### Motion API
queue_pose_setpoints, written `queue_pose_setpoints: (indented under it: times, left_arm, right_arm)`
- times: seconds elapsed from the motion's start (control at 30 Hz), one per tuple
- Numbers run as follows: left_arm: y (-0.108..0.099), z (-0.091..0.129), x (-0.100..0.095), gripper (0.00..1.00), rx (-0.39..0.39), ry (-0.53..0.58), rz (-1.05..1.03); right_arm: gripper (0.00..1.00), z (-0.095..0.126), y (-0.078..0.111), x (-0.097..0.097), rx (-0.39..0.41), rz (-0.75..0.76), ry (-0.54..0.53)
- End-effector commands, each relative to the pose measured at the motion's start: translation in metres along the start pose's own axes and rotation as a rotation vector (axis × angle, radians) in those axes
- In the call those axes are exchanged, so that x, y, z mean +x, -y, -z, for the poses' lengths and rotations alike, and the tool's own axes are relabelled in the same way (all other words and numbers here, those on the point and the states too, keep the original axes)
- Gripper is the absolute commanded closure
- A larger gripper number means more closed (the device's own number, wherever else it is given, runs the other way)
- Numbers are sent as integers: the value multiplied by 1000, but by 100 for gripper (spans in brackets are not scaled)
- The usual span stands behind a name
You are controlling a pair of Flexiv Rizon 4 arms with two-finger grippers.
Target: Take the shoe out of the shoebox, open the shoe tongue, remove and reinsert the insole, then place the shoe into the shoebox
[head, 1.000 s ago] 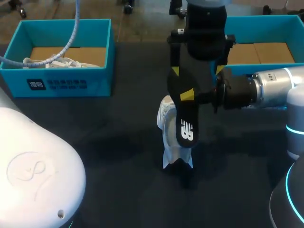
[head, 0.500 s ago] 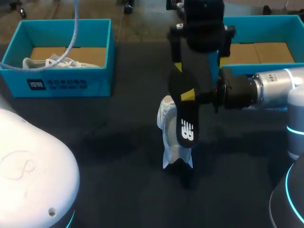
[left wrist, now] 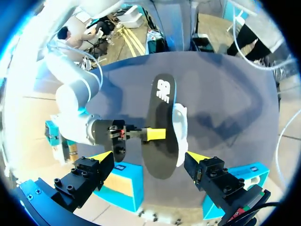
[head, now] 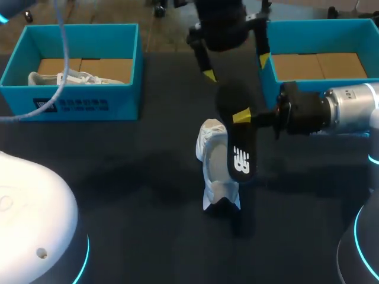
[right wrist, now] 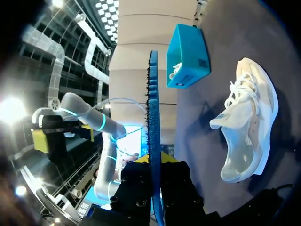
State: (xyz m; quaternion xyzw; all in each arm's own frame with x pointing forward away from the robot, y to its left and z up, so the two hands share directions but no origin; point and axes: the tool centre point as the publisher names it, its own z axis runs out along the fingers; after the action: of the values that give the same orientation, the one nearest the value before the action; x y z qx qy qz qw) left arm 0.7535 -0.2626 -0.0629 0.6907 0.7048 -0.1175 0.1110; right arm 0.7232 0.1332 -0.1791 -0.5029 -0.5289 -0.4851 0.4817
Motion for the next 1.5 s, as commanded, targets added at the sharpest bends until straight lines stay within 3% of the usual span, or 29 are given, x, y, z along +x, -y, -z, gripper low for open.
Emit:
queue_pose_setpoints:
  times: [0.03,0.27,0.4,0.67,0.93,1.0,1.5]
  left_arm:
    - [9,-3,25,0,-36,314,-40]
    - [4,-7,38,0,-55,442,-25]
    - [-1,-7,45,0,-25,521,10]
    - [1,-4,54,0,-6,683,-14]
    - [6,0,66,0,-41,822,-59]
    - [8,-3,67,0,-8,810,-54]
    - [8,-3,67,0,-8,810,-54]
  right_arm:
    - [100,4,1,4,7,-17,9]
    - [100,7,1,16,14,-27,24]
    - [100,11,4,22,-12,-25,37]
    - [100,17,8,31,-34,-10,39]
    - [100,22,9,42,-37,0,41]
    - [100,22,8,43,-36,3,46]
    - [100,24,8,43,-37,19,51]
